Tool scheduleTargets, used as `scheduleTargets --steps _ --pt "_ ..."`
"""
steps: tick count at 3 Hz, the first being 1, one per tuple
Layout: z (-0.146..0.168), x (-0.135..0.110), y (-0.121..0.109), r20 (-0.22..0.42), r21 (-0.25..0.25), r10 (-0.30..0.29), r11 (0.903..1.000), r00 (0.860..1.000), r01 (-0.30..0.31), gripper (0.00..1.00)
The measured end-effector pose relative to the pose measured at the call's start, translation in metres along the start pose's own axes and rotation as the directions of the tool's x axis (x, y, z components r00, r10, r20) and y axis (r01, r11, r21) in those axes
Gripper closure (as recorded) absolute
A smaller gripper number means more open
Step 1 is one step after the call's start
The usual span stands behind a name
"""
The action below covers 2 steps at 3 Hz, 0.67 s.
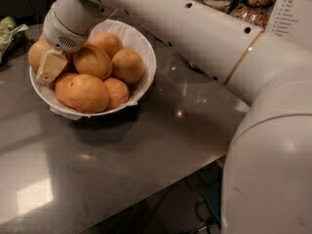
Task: Pick orange from white bowl
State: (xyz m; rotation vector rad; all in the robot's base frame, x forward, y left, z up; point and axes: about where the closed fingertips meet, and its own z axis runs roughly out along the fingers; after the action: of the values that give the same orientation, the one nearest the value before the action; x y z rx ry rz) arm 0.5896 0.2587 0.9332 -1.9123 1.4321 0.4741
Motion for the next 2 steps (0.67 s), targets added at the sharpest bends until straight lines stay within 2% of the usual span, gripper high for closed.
scheduleTargets --steps 2 --pt "0.0002 0.0000 0.0001 0.000 0.000 0.000 1.0000 1.000 0.000 0.91"
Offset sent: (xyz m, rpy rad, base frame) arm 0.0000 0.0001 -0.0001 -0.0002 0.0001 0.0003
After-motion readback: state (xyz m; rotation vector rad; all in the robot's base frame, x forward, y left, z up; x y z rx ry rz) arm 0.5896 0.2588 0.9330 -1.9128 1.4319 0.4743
